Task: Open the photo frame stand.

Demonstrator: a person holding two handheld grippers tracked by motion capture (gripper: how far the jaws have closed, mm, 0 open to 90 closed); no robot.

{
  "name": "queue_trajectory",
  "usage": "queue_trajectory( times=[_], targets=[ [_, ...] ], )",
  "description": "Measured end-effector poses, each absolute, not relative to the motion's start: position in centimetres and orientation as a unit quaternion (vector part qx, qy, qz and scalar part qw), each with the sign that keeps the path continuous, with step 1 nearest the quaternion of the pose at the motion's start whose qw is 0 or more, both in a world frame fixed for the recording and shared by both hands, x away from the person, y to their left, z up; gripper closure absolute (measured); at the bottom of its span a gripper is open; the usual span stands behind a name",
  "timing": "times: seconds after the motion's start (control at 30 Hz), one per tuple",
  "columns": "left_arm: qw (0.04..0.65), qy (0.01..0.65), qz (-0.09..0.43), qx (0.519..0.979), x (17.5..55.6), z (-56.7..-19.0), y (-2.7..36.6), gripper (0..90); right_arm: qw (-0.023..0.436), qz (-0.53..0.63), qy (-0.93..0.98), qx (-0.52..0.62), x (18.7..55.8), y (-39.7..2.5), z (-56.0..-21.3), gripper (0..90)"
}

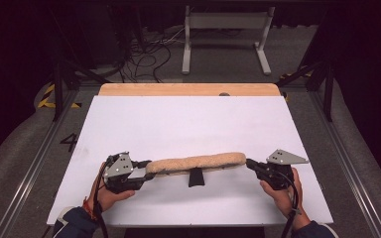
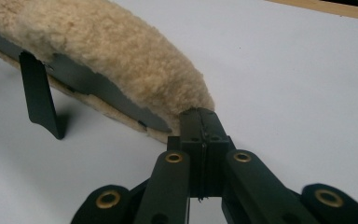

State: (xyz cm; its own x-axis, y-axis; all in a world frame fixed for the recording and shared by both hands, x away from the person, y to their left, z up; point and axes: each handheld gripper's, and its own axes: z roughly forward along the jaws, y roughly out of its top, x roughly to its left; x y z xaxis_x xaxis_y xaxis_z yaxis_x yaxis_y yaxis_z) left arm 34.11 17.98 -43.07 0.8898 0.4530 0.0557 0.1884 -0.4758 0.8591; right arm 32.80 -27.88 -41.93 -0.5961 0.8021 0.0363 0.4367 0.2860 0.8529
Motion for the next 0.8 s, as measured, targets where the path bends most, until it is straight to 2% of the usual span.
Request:
queue_trajectory(
  times=[0.8],
  targets=[
    [0.479,0.187,0.128,0.848,34.08,-43.15,18.01,58.5,0.222,0.436,0.771,0.407,33.48,-27.39,-41.98,90.0]
  ],
)
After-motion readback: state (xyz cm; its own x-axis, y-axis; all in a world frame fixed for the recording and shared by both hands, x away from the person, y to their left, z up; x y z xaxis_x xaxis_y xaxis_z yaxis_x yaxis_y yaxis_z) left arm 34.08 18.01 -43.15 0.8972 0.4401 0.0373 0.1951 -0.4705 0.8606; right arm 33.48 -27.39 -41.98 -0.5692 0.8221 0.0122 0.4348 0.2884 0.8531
